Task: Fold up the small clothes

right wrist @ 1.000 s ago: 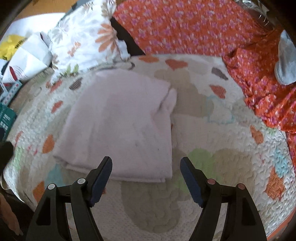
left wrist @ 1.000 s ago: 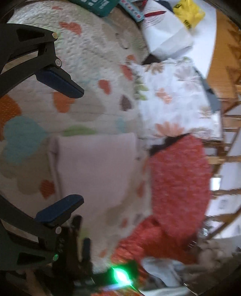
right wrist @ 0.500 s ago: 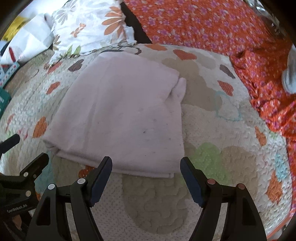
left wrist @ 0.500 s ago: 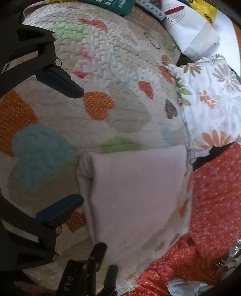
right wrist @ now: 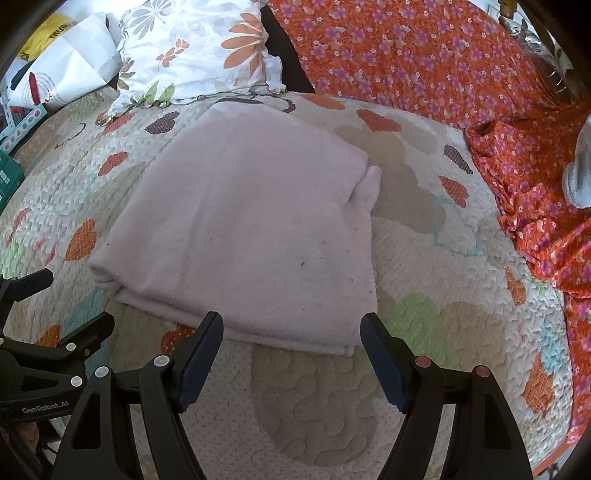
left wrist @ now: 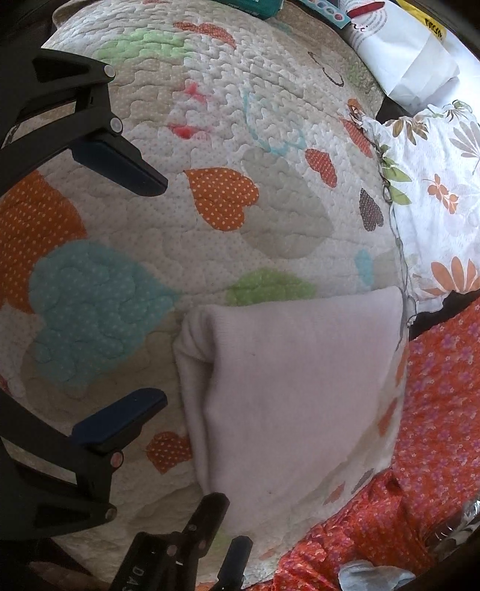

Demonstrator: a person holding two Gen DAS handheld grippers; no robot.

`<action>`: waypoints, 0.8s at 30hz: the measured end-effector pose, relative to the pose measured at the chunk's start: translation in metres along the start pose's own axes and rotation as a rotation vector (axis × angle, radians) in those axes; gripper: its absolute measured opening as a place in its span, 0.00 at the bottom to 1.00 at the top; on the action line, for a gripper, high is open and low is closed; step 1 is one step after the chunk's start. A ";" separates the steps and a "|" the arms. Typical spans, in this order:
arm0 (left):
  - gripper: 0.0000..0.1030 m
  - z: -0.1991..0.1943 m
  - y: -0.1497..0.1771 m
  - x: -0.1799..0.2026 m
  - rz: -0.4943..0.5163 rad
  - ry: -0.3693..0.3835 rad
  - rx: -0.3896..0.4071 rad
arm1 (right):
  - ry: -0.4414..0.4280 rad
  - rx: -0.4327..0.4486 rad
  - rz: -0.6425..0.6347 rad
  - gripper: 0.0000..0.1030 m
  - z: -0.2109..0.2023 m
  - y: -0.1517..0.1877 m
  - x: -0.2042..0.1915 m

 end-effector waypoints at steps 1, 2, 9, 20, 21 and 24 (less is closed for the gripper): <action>1.00 0.000 0.000 0.000 -0.002 0.002 -0.002 | 0.000 0.002 0.000 0.78 0.000 0.000 0.000; 1.00 0.001 0.000 0.000 -0.004 0.003 -0.004 | 0.000 0.003 0.000 0.78 0.000 0.000 0.000; 1.00 0.005 0.001 -0.004 -0.045 0.026 -0.030 | 0.000 0.007 0.004 0.79 -0.001 0.000 0.000; 1.00 0.006 0.001 -0.005 -0.050 0.029 -0.033 | -0.003 0.003 0.012 0.79 -0.002 0.001 -0.004; 1.00 0.007 0.001 -0.005 -0.051 0.029 -0.032 | -0.004 0.004 0.015 0.79 -0.002 0.001 -0.003; 1.00 0.006 0.000 -0.006 -0.050 0.022 -0.023 | 0.003 0.010 0.018 0.79 -0.002 0.000 -0.002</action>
Point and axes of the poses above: each gripper's, at about its wrist camera, not at the fingertips, and z roughly the way its jaws point, x to its right, y to its underside, the point moved 2 cm from there along z, roughly the way its jaws point, and after that the axes turned 13 degrees about x, right-handed, at the moved point
